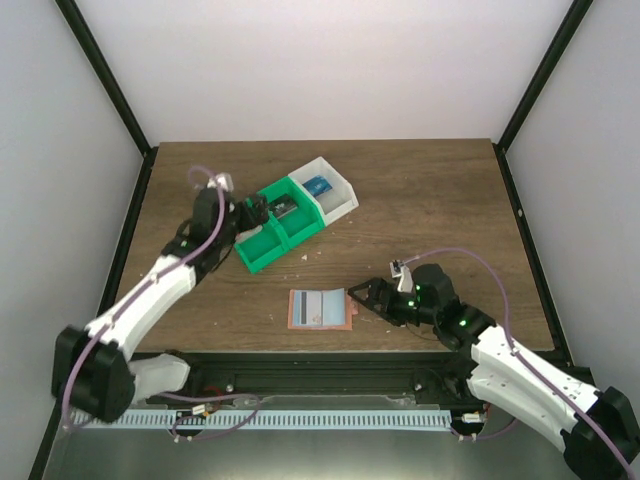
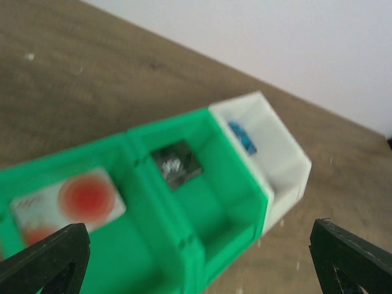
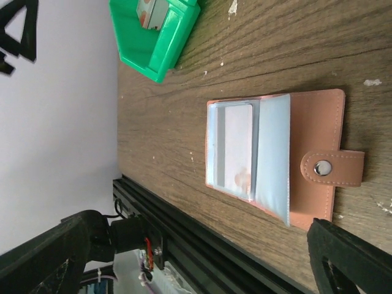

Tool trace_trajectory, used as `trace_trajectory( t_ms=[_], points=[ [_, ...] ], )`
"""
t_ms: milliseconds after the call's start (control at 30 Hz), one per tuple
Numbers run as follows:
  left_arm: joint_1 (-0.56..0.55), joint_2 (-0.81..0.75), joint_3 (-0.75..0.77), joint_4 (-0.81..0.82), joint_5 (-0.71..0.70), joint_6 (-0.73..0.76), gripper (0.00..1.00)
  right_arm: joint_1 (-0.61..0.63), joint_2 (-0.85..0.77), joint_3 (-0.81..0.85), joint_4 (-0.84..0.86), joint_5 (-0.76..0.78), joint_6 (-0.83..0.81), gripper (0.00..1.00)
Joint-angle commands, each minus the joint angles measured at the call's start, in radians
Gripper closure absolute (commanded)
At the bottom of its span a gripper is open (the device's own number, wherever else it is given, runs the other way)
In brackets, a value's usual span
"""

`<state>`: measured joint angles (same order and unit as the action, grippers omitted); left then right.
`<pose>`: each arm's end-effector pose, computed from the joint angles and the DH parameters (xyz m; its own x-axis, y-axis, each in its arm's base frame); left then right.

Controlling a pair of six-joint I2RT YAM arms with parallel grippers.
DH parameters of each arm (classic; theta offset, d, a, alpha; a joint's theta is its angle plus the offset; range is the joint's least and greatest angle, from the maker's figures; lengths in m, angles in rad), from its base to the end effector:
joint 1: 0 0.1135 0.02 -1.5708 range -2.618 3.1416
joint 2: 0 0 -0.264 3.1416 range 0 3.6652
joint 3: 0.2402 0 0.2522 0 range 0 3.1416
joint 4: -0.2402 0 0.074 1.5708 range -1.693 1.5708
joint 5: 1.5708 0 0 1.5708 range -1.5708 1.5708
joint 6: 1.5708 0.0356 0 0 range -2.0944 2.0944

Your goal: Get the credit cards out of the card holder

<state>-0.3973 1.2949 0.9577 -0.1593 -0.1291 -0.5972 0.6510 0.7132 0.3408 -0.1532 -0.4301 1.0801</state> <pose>0.2740 -0.1100 0.2910 -0.5203 -0.3864 -0.7616 -0.0160 0.8960 -0.4437 0.1201 0.1102 0.1996 -0.9269 0.3017 -0.2231 -0.0427 0.5059 0.8615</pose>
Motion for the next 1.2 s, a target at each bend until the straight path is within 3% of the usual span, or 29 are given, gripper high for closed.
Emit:
trace_trajectory(
  t_ms=[0, 133, 300, 400, 633, 1000, 1167],
  points=[
    [0.01, -0.239, -0.186, 0.009, 0.146, 0.075, 0.0, -0.007, 0.011, 0.034, 0.009, -0.001, -0.076, 0.04],
    [0.011, -0.373, -0.271, 0.014, 0.312, 0.087, 0.13, -0.006, 0.043, 0.044, 0.067, -0.021, -0.086, 0.16],
    [0.007, -0.385, -0.325, -0.044, 0.495, 0.121, 0.34, 0.001, 0.144, 0.094, 0.057, -0.024, -0.119, 0.47],
    [-0.018, -0.39, -0.359, -0.046, 0.574, 0.149, 0.37, 0.025, 0.193, 0.112, 0.074, 0.0, -0.113, 0.6],
    [-0.129, -0.369, -0.428, 0.019, 0.603, 0.076, 0.34, 0.109, 0.353, 0.166, 0.123, 0.074, -0.12, 0.66],
    [-0.14, -0.424, -0.673, 0.299, 0.671, -0.117, 0.34, 0.173, 0.641, 0.287, 0.113, 0.173, -0.203, 0.73],
    [-0.14, -0.407, -0.724, 0.322, 0.679, -0.128, 0.34, 0.203, 0.74, 0.332, 0.143, 0.163, -0.21, 0.76]
  ],
)
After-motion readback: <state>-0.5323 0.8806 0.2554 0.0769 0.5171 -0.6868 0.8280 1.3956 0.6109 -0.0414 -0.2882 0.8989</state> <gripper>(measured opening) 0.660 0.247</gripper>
